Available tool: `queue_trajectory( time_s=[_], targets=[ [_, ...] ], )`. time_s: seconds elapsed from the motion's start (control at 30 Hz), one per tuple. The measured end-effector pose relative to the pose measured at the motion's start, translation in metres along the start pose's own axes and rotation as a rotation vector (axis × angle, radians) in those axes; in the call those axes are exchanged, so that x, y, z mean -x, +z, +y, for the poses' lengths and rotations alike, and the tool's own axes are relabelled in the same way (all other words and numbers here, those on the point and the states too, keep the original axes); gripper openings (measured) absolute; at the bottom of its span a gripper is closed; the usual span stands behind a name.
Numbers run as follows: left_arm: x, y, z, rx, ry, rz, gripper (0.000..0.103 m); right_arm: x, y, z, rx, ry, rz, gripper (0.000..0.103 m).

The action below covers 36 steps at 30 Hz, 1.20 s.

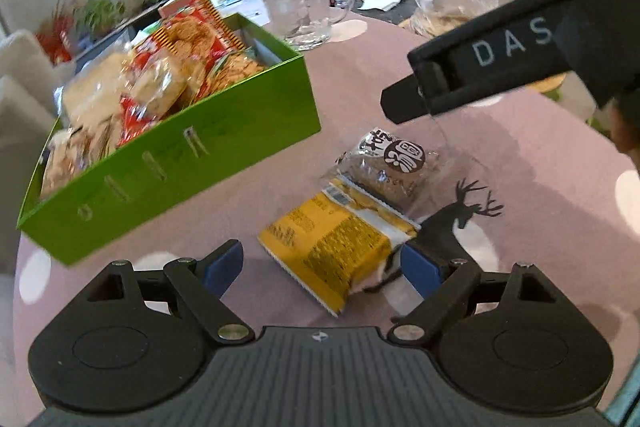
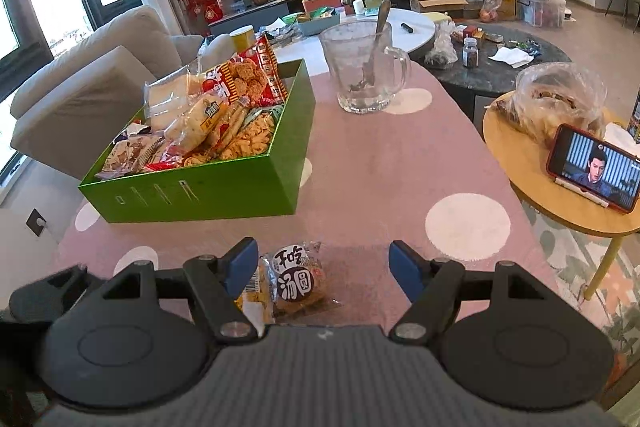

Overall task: Organize snacks
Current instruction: 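Grasp the yellow chip bag with the left gripper while the right moves to the round snack pack, then grasp the round white-brown snack pack with the right gripper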

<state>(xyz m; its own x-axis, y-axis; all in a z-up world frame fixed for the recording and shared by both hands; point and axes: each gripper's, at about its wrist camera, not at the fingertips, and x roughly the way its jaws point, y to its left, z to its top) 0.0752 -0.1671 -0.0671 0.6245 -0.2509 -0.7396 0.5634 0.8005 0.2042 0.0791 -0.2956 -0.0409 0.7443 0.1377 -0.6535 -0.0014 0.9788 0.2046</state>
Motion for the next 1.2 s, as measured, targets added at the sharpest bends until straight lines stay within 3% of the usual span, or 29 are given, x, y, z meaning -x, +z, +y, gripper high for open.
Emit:
queue_trajectory(
  time_s=[0.23, 0.4, 0.5, 0.73, 0.97, 1.2],
  targets=[
    [-0.022, 0.013, 0.009, 0.03, -0.084, 0.001, 0.083, -0.005, 0.0, -0.003, -0.003, -0.002, 0.019, 0.076],
    [-0.022, 0.013, 0.015, 0.067, -0.122, -0.01, 0.059, -0.012, 0.001, -0.003, -0.003, 0.002, 0.035, 0.076],
    [-0.017, 0.01, 0.017, 0.082, -0.127, -0.012, 0.052, -0.015, 0.0, -0.002, -0.004, 0.003, 0.044, 0.076],
    [-0.006, -0.006, 0.038, 0.153, -0.061, -0.013, 0.052, -0.019, 0.0, 0.008, 0.038, 0.01, 0.063, 0.076],
    [0.013, -0.016, 0.07, 0.243, 0.027, -0.051, 0.052, -0.035, -0.007, 0.028, 0.166, 0.004, 0.115, 0.076],
    [0.021, -0.019, 0.083, 0.291, 0.043, -0.073, 0.052, -0.053, -0.016, 0.044, 0.281, -0.07, 0.158, 0.081]
  ],
)
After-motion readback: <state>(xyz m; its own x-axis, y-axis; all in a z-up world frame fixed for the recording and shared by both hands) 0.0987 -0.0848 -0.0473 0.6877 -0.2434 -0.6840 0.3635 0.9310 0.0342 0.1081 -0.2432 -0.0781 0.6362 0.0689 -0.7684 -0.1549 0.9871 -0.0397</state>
